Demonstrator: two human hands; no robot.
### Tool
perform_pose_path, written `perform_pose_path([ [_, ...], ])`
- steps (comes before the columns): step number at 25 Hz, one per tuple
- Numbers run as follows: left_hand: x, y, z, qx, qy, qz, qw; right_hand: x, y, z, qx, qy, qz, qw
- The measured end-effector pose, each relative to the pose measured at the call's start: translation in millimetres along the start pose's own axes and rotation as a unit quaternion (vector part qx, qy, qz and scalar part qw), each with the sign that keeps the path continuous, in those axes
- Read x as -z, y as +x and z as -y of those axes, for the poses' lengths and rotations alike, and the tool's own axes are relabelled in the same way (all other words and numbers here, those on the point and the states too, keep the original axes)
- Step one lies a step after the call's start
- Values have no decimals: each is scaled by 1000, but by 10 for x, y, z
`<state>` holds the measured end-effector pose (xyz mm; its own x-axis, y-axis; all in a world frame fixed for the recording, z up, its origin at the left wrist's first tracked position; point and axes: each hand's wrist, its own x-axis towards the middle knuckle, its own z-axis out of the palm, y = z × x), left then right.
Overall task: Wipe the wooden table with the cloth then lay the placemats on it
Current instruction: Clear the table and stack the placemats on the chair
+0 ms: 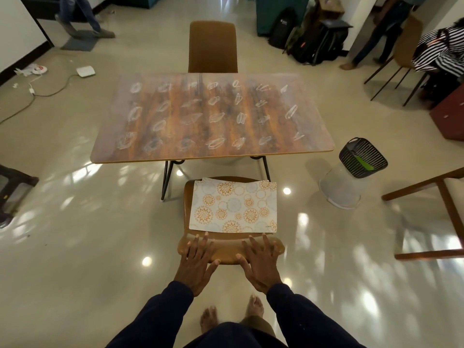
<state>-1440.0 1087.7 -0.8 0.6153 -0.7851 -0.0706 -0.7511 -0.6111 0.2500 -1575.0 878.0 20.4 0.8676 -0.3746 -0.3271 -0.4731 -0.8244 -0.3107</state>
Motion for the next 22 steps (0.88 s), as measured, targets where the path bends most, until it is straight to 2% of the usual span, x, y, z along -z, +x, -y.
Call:
perform_pose_path([
  [9,88,8,-49,1,-12,11,1000,53,20,-45,0,-12,3,1000],
  [16,111,-38,-58,-9,-4,19,1000,105,-210,37,37,-10,-2,999],
  [22,211,123,-277,-62,-12,-14,998,260,-282,-146,44,-7,-86,995],
])
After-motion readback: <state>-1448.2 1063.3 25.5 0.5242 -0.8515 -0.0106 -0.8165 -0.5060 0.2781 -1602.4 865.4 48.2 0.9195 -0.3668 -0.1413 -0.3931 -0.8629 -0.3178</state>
